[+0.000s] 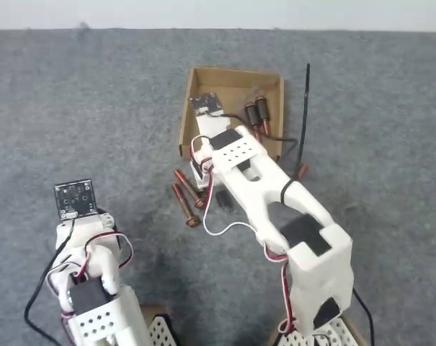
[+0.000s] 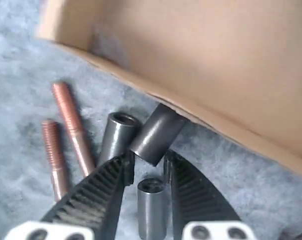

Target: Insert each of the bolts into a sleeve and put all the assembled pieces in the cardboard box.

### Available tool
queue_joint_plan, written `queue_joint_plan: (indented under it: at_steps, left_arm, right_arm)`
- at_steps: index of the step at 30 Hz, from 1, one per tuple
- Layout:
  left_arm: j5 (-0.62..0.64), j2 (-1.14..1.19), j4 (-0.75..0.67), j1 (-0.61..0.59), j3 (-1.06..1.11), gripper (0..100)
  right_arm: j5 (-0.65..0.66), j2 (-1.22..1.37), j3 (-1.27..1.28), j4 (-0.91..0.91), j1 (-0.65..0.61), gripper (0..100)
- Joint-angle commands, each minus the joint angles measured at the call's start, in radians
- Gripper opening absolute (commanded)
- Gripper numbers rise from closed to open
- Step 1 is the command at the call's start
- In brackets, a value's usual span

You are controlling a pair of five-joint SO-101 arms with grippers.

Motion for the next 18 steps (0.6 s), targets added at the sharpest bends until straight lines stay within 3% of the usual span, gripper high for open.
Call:
queue_joint_plan:
  at_steps: [1, 10, 18]
  left_arm:
    - [-0.008, -0.017, -0.018, -0.002, -0.010, 1]
    - [-0.008, -0.017, -0.018, -0.002, -0.010, 1]
    - [-0.008, -0.017, -0.018, -0.002, -0.010, 1]
  right_arm:
    - [-0.009, -0.087, -0.041, -0.005, 0.016, 9.1]
    - [-0.009, -0.021, -0.044, -0.073, 0.021, 9.1]
    - [-0.009, -0.130, -0.040, 0.191, 0.016, 9.1]
